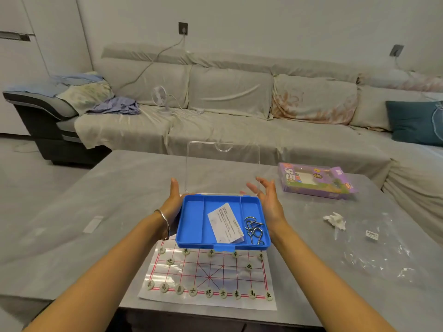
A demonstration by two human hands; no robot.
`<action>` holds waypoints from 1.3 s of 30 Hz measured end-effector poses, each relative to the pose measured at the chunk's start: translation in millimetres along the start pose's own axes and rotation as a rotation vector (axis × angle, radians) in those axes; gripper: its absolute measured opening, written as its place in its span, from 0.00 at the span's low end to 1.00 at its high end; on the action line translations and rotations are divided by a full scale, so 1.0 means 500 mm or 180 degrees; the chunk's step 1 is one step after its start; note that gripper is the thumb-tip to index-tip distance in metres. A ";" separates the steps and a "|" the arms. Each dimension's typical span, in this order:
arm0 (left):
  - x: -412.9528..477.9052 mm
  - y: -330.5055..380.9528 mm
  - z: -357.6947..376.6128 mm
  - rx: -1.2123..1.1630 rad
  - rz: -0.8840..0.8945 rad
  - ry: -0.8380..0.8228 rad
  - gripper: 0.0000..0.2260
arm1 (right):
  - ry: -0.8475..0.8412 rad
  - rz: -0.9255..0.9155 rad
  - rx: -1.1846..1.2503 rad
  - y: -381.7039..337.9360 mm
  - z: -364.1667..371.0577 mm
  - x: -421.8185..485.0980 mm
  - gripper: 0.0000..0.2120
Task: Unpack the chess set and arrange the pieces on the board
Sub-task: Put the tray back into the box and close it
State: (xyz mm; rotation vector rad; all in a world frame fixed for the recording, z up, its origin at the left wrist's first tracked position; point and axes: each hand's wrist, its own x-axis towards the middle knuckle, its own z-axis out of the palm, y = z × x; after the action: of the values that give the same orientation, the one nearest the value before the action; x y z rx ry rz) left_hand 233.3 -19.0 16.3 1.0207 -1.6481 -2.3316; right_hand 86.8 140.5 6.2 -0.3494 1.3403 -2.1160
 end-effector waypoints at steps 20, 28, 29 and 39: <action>-0.018 0.036 0.019 -0.0265 0.0684 0.0126 0.10 | -0.0415 0.0618 -0.0025 -0.053 -0.007 -0.033 0.29; 0.009 0.002 0.042 -0.0903 0.0798 0.0375 0.21 | -0.0243 0.0650 -0.0433 -0.015 0.024 -0.061 0.13; 0.012 -0.003 0.037 -0.0805 0.0694 0.0366 0.25 | -0.0166 0.0625 -0.0573 -0.015 0.022 -0.058 0.12; 0.000 -0.023 0.041 0.0367 0.0054 -0.0321 0.17 | -0.0445 0.0706 -0.0845 -0.028 -0.001 -0.047 0.17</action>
State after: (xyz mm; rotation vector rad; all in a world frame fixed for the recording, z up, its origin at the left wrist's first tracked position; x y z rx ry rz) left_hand 224.9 2.1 9.9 0.9183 -1.8396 -2.3373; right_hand 100.1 159.5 20.7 -0.4271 1.5048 -1.7054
